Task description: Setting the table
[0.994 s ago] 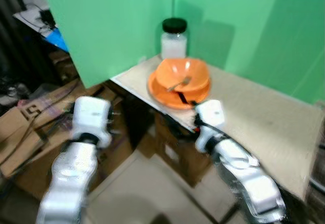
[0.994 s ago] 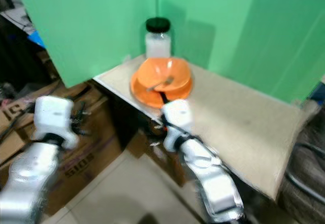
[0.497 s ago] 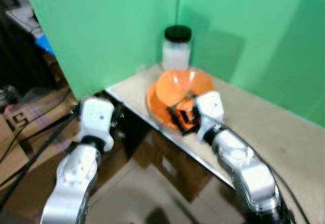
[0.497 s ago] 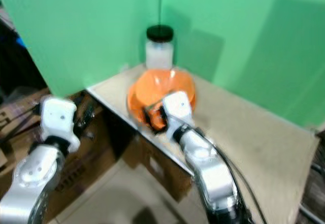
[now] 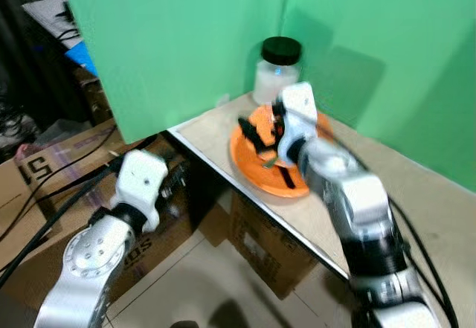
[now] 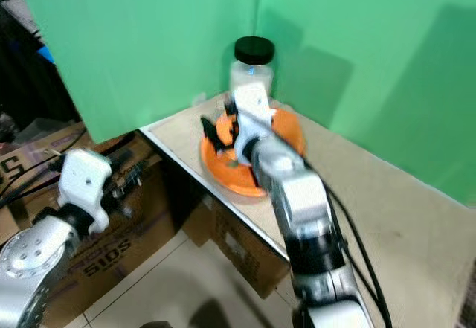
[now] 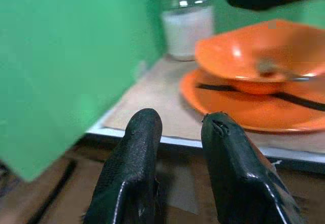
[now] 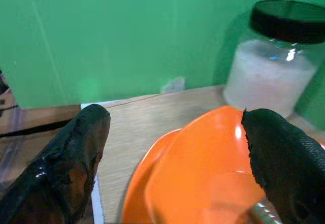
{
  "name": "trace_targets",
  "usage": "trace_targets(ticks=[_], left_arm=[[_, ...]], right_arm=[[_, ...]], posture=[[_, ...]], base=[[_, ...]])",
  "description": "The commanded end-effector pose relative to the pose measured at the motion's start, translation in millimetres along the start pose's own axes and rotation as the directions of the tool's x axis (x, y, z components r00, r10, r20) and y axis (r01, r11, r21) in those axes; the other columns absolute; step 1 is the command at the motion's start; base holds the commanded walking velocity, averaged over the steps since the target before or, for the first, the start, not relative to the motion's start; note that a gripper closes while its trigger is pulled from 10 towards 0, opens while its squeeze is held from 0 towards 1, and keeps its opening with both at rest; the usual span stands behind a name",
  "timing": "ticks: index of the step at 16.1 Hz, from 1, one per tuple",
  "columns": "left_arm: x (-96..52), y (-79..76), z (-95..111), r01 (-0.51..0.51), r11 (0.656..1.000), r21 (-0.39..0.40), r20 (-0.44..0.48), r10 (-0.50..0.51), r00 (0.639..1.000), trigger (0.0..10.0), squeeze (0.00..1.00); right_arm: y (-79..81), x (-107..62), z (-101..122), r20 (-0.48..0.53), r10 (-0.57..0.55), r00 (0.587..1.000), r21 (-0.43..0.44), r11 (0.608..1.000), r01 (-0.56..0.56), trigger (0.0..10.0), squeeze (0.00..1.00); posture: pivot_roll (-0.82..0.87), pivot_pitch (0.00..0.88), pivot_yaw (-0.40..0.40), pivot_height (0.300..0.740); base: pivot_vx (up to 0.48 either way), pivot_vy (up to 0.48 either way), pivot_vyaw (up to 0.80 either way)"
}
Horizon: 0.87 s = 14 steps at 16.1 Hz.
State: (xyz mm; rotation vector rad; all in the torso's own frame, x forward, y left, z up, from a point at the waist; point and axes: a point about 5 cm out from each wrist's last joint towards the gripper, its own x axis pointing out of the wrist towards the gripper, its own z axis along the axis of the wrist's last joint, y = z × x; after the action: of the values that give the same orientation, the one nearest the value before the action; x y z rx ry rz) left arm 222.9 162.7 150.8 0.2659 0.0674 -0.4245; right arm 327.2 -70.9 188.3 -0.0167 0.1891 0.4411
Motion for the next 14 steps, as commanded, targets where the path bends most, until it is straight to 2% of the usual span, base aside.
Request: trace_targets(ticks=[1,2,3,6,8,11,14], left_arm=[[-3.2,-7.4,-0.2,0.124,0.992,-0.013,-0.016,-0.124,0.992,10.0,0.00],[-7.8,-15.4,-1.4,0.254,0.967,-0.022,-0.042,-0.254,0.966,10.0,0.00],[-11.2,-21.3,-1.8,0.350,0.936,-0.034,-0.057,-0.351,0.935,10.0,0.00],[-14.4,-25.7,-2.4,0.449,0.891,-0.061,-0.074,-0.453,0.889,10.0,0.00],[-13.4,-25.2,-2.9,0.453,0.890,-0.055,-0.080,-0.456,0.886,10.0,0.00],[-10.9,-24.7,-4.8,0.451,0.891,-0.047,-0.095,-0.454,0.886,10.0,0.00],[-10.8,-24.5,-5.7,0.444,0.895,-0.045,-0.098,-0.446,0.890,10.0,0.00]], right_arm=[[-1.8,4.1,-1.9,-0.076,-0.022,0.997,0.005,1.000,0.023,10.0,1.00],[-3.2,7.8,-1.0,-0.135,-0.036,0.990,0.006,0.999,0.038,10.0,0.78],[-7.4,12.1,-3.1,-0.206,-0.059,0.977,0.052,0.996,0.071,10.0,0.00],[-8.6,18.7,-18.3,-0.362,-0.053,0.931,0.136,0.985,0.109,10.0,0.00],[-5.8,22.4,-23.1,-0.402,-0.036,0.915,0.160,0.981,0.109,10.0,0.00],[-9.1,30.0,-26.5,-0.447,-0.081,0.891,0.153,0.974,0.165,10.0,0.00],[-18.3,32.6,-31.7,-0.470,-0.121,0.874,0.190,0.953,0.235,3.2,0.00]], posture=[[0.09,0.000,-0.010,0.740],[0.08,0.000,-0.009,0.740],[0.08,0.000,-0.011,0.740],[0.08,0.000,-0.011,0.740],[0.07,0.000,-0.010,0.740],[0.07,0.000,-0.015,0.740],[0.07,0.000,-0.018,0.740]], base=[[0.000,0.000,0.00],[0.000,0.000,0.00],[0.000,0.000,0.00],[0.000,0.000,0.00],[0.000,0.000,0.00],[0.000,0.000,0.00],[0.000,0.000,0.00]])
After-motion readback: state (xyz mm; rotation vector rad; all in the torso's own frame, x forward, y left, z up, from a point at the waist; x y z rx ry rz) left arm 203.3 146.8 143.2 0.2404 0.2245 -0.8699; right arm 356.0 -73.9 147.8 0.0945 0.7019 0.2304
